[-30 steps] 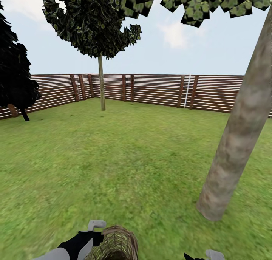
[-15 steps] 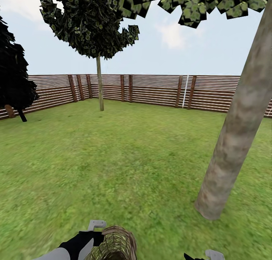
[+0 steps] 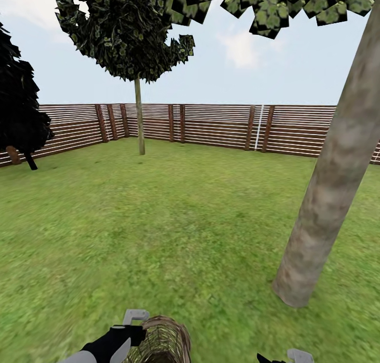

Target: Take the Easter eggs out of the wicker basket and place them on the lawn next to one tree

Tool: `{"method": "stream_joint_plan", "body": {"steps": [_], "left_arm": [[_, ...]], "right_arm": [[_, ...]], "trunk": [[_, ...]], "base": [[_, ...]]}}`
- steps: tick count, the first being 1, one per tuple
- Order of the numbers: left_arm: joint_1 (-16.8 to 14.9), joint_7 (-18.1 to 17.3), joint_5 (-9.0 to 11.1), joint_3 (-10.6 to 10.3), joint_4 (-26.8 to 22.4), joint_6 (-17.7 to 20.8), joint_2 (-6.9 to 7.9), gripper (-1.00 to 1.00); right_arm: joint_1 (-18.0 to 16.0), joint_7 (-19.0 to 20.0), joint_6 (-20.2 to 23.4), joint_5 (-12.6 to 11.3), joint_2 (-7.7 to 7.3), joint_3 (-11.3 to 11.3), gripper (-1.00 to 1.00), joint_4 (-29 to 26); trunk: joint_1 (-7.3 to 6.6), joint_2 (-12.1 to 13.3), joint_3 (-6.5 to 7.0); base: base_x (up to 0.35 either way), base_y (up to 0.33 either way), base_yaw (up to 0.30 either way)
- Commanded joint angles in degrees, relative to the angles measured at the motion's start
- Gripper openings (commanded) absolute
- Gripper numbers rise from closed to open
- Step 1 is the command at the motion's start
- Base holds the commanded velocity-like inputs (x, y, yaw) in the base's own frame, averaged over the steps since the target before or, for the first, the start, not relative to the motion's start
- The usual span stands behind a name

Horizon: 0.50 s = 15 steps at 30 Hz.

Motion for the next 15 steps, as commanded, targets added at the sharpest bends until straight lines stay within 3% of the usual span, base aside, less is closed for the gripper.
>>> {"method": "stream_joint_plan", "body": {"steps": [1, 9, 15], "left_arm": [[-0.03, 0.36, 0.51, -0.49, -0.15, 0.25, 0.02, 1.00], [-0.01, 0.95, 0.50, -0.51, -0.31, 0.60, 0.10, 1.00], [-0.02, 0.89, 0.50, -0.56, -0.32, 1.03, 0.00, 1.00]], "right_arm": [[-0.04, 0.39, 0.54, -0.61, 0.01, -0.20, 1.00, -0.06], [-0.03, 0.83, 0.46, -0.91, -0.03, -0.30, 1.00, -1.19], [0.03, 0.82, 2.37, -1.28, 0.05, -0.29, 1.00, -10.03]], "trunk": [[0.25, -0.53, -0.31], [2.01, -3.74, -1.74], [3.33, -6.15, -2.82]], "base": [[0.000, 0.000, 0.000], [0.000, 0.000, 0.000], [0.000, 0.000, 0.000]]}}
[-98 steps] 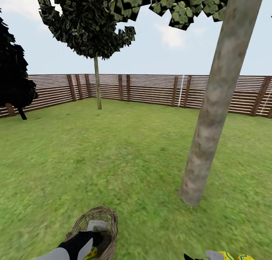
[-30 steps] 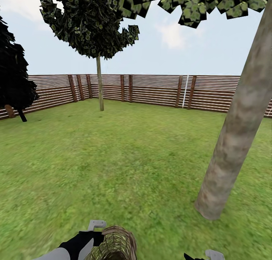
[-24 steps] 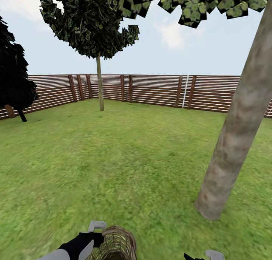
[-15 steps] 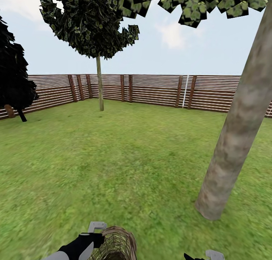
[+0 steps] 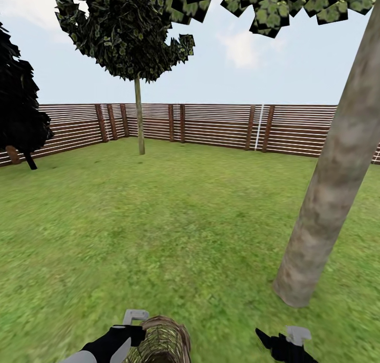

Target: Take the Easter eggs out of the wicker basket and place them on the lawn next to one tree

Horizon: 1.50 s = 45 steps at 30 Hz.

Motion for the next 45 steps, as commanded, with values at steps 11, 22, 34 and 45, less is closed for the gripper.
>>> {"method": "stream_joint_plan", "body": {"steps": [11, 22, 34, 45], "left_arm": [[-0.24, 0.17, 0.80, -0.43, -1.03, 0.39, -0.20, 1.00], [-0.39, -0.07, 0.86, 0.06, -3.62, -0.52, -0.04, 1.00], [-0.33, -0.18, 1.01, 0.19, -3.79, -1.85, -0.15, 1.00], [-0.22, -0.27, 1.11, 0.32, -3.74, -3.80, 0.00, 1.00]], "right_arm": [[-0.08, -0.59, 21.22, -0.23, 0.89, 1.18, 1.00, -24.80], [-0.54, -0.80, 24.28, 0.03, 1.32, 5.98, 1.00, -29.03], [-0.63, -0.72, 24.55, -0.15, 1.20, 7.80, 1.00, -30.54], [-0.63, -0.56, 24.57, -0.63, 1.12, 7.68, 1.00, -30.60]], "trunk": [[2.44, -4.52, -2.09], [4.86, -8.93, -4.06], [7.49, -13.75, -6.22], [9.91, -18.16, -8.19]], "base": [[0.000, 0.000, 0.000], [0.000, 0.000, 0.000], [0.000, 0.000, 0.000], [0.000, 0.000, 0.000]]}}
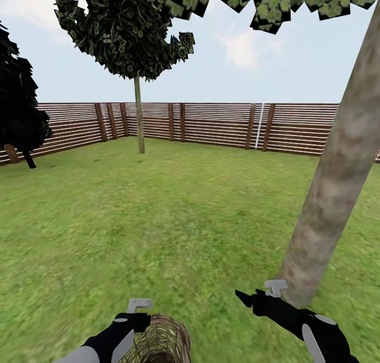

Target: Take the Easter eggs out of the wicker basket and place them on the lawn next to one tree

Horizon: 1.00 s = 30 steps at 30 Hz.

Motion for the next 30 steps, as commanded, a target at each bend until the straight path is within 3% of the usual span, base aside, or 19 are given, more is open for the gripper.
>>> {"method": "stream_joint_plan", "body": {"steps": [1, 30], "left_arm": [[-0.03, 0.38, 0.41, -0.49, -0.13, 0.23, 0.00, 1.00], [-0.02, 0.30, 0.64, -0.45, 0.16, 0.20, -0.08, 1.00]], "right_arm": [[-0.04, 0.08, 0.45, -0.39, 0.00, -0.07, 1.00, -0.04], [-0.04, 0.16, 0.19, -0.40, -0.13, -0.43, 1.00, 0.67]], "trunk": [[0.23, -0.48, -0.26], [6.60, -12.11, -5.47]], "base": [[0.000, 0.000, 0.000], [0.000, 0.000, 0.000]]}}
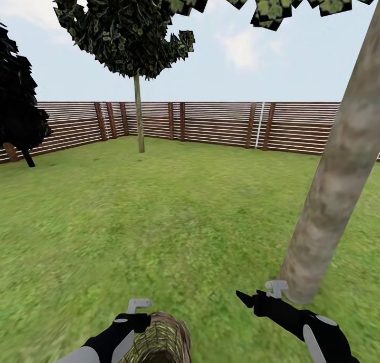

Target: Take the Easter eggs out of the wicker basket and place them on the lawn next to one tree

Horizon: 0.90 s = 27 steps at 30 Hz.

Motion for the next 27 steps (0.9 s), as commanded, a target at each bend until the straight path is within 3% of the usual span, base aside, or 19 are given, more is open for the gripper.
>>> {"method": "stream_joint_plan", "body": {"steps": [1, 11, 27], "left_arm": [[-0.03, 0.36, 0.40, -0.50, -0.10, 0.29, 0.01, 1.00], [-0.03, -2.77, 0.17, -0.65, 0.17, 0.28, -0.10, 1.00], [-0.03, -3.32, 0.12, -0.67, 0.22, 0.27, -0.12, 1.00]], "right_arm": [[-0.04, 0.10, 0.45, -0.37, -0.02, -0.09, 1.00, -0.02], [-0.04, 0.05, 0.45, -0.37, 0.01, -0.16, 1.00, 0.03], [-0.04, -0.02, 0.45, -0.36, 0.03, -0.10, 1.00, 0.04]], "trunk": [[0.23, -0.46, -0.25], [2.43, -4.47, -2.05], [5.94, -10.89, -4.92]], "base": [[0.000, 0.000, 0.000], [0.000, 0.000, 0.000], [0.000, 0.000, 0.000]]}}
